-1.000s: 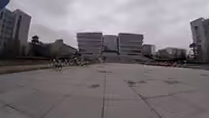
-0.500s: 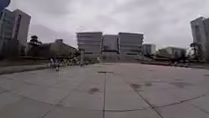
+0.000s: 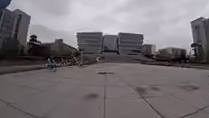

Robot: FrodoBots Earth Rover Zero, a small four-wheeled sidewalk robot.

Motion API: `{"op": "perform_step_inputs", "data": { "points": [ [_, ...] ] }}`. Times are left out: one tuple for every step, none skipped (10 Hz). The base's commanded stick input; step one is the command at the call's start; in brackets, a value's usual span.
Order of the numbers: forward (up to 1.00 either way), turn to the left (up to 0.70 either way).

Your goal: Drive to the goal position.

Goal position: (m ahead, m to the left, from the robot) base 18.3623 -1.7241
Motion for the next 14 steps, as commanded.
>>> {"op": "perform_step_inputs", "data": {
  "points": [
    [0.7,0.02],
    [0.7,0.02],
    [0.7,0.02],
    [0.7,0.02],
    [0.7,0.02],
    [0.7,0.02],
    [0.7,0.02],
    [0.7,0.02],
    [0.7,0.02],
    [0.7,0.02],
    [0.7,0.02],
    [0.7,0.02],
    [0.7,0.02],
    [0.7,0.02]
  ]
}}
